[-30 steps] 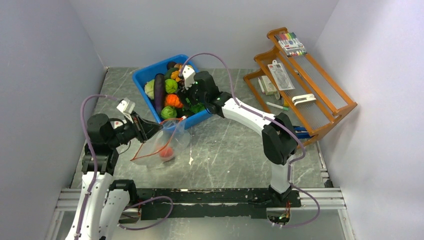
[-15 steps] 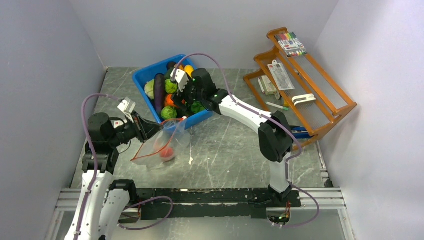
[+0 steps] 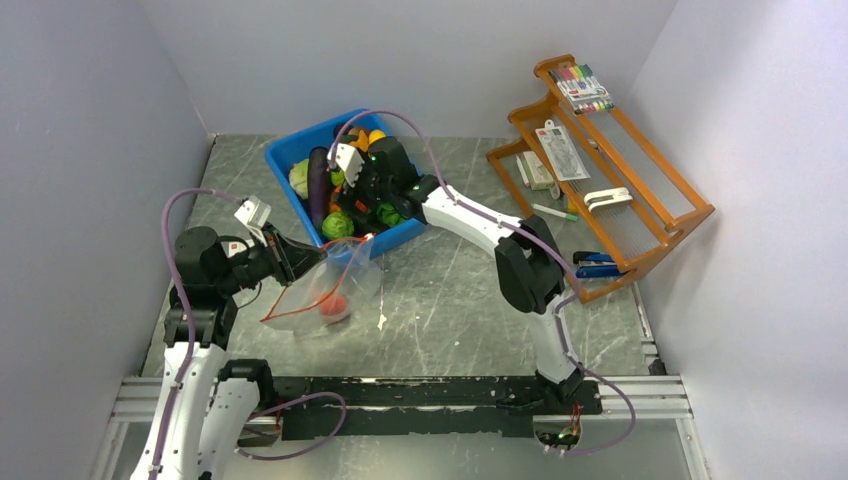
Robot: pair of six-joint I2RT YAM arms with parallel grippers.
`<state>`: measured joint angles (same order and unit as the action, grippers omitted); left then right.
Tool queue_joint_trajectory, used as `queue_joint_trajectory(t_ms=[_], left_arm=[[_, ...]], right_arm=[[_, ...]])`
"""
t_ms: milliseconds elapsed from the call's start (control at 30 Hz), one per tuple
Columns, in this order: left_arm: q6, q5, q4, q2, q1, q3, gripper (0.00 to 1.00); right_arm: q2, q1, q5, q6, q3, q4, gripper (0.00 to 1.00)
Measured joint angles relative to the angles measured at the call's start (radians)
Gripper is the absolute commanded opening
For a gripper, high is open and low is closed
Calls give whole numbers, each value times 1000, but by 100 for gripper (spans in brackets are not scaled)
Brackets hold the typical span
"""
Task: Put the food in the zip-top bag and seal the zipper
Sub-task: Pick up the fake fruit from the bin.
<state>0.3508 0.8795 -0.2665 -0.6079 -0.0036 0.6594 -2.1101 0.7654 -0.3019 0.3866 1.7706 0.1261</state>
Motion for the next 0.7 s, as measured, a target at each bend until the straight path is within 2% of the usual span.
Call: queue_joint_trajectory(t_ms=[400,700], left_arm=[[0,5,0,0,0,0,7],[0,5,0,5,1,0,7]], right_arm=[[-18,10,21,22,12,24,55],[9,10,23,19,-39,-8,47]])
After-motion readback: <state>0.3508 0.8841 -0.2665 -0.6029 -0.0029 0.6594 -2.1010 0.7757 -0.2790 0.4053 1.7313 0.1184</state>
